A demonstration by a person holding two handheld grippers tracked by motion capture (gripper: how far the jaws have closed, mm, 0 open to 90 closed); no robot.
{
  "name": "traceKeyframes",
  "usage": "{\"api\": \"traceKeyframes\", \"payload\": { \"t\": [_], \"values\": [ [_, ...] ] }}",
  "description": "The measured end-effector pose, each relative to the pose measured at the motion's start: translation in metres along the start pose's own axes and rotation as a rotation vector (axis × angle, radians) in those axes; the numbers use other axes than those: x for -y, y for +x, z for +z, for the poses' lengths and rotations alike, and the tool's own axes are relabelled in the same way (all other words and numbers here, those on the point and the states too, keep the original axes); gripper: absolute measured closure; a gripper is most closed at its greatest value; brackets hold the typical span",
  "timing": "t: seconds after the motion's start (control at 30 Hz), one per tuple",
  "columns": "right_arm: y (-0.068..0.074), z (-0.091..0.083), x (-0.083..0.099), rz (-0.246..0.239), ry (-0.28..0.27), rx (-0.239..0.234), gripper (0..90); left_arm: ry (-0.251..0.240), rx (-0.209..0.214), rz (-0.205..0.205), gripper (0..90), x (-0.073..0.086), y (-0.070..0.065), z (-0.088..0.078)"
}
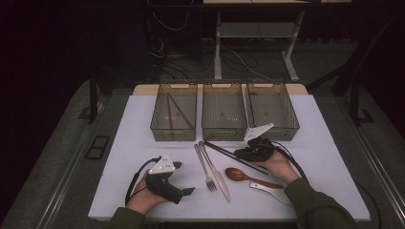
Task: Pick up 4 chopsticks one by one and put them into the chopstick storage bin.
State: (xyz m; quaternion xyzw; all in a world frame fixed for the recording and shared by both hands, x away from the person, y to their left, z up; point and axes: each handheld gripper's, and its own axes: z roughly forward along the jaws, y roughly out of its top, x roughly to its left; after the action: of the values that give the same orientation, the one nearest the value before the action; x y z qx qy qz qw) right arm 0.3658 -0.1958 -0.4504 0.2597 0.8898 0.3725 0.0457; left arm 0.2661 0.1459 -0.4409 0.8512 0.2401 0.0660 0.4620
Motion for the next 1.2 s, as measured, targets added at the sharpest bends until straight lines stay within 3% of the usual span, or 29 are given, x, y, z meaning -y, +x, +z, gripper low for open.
{"api": "traceKeyframes", "payload": {
  "t": [0.37,1.0,1.2],
  "values": [
    [0.0,-0.002,0.0,0.001,0.004,-0.003,85.8,-0.002,0.0,-0.001,0.2,0.0,0.0,0.0],
    [-0.001,-0.023,0.001,0.017,-0.027,-0.037,85.8,-0.004,0.002,-0.002,0.2,0.0,0.001,-0.001],
    [0.001,-0.031,0.001,0.005,-0.035,-0.042,85.8,0.004,-0.018,-0.01,0.2,0.002,0.001,0.0]
  ]
}}
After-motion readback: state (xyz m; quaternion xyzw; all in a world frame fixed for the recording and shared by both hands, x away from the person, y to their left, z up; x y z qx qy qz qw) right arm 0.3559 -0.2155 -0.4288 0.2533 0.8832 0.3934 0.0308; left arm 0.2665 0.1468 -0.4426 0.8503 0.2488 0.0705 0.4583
